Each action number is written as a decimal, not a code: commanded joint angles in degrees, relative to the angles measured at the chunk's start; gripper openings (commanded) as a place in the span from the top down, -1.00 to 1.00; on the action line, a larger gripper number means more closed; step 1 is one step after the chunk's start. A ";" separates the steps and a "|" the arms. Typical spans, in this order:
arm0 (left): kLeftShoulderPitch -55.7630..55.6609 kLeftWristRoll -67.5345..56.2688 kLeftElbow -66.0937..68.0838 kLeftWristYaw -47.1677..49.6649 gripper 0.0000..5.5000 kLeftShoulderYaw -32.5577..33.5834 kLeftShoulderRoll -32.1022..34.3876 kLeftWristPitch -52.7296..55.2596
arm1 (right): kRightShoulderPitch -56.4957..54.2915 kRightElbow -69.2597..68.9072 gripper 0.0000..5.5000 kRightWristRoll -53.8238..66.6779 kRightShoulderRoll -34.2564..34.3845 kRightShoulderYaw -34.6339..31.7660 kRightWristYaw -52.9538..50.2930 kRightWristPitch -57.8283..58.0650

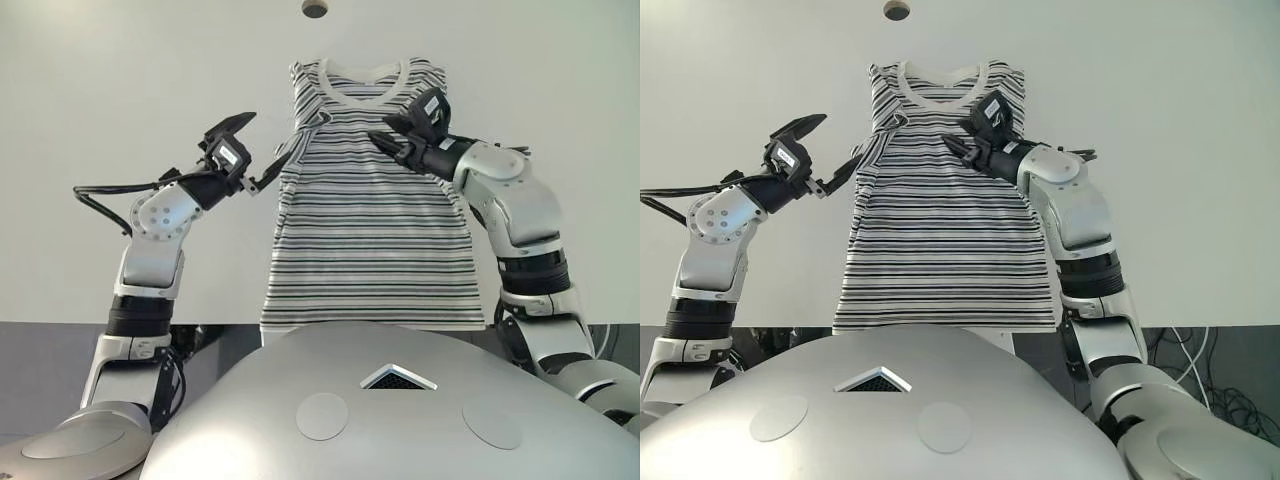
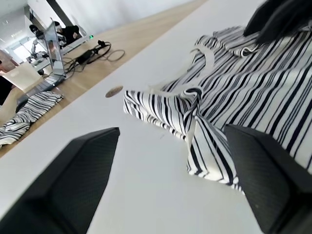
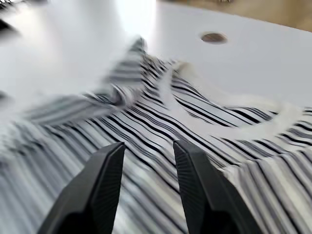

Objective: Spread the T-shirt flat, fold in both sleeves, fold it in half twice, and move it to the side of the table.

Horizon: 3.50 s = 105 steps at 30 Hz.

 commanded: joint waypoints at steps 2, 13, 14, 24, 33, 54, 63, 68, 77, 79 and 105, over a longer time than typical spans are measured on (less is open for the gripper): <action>-1.61 3.93 3.27 1.09 -0.45 -0.82 1.40 -2.29 | 0.01 -10.52 0.32 9.52 -1.80 -7.99 0.00 8.88; -3.36 2.90 7.64 -2.22 -0.45 -5.27 -1.25 0.25 | 3.03 -11.32 0.32 12.84 -6.54 -22.42 -4.87 7.82; -3.21 0.71 6.60 -3.65 -0.45 -5.02 -1.48 2.24 | 3.41 -11.59 0.32 12.70 -6.62 -22.08 -5.15 7.41; -4.15 -21.94 -2.19 -12.23 -0.45 -0.48 0.20 33.73 | 4.18 -11.69 0.32 12.50 -6.87 -20.67 -7.87 5.23; -2.33 -19.99 -2.28 -13.60 -0.45 -5.09 0.08 35.61 | 4.82 -12.01 0.32 12.95 -7.70 -20.71 -8.65 4.56; 2.44 -14.25 -11.46 -16.30 -0.45 -10.81 4.13 27.19 | 7.70 -9.13 0.32 8.93 -9.34 -17.42 -7.80 0.86; 16.32 0.28 -17.16 -11.92 -0.45 6.59 16.22 -19.22 | 40.20 -11.63 0.32 -7.37 -24.82 -22.52 9.92 -34.52; 28.30 4.64 -13.68 -13.13 -0.45 15.29 21.96 -40.31 | 56.15 -10.88 0.32 -10.66 -28.97 -28.48 22.12 -54.87; 33.09 34.15 -0.18 -9.34 -0.45 19.95 21.17 -78.00 | 58.99 -8.07 0.32 -16.44 -30.28 -29.70 23.27 -62.77; 30.50 37.34 -0.42 -7.96 -0.45 19.64 20.12 -79.54 | 58.77 -8.30 0.32 -16.20 -29.76 -29.21 22.88 -62.80; 24.65 35.00 -11.83 -2.07 -0.45 4.09 26.50 -63.21 | 55.67 -10.61 0.32 -15.93 -28.77 -25.28 20.21 -60.21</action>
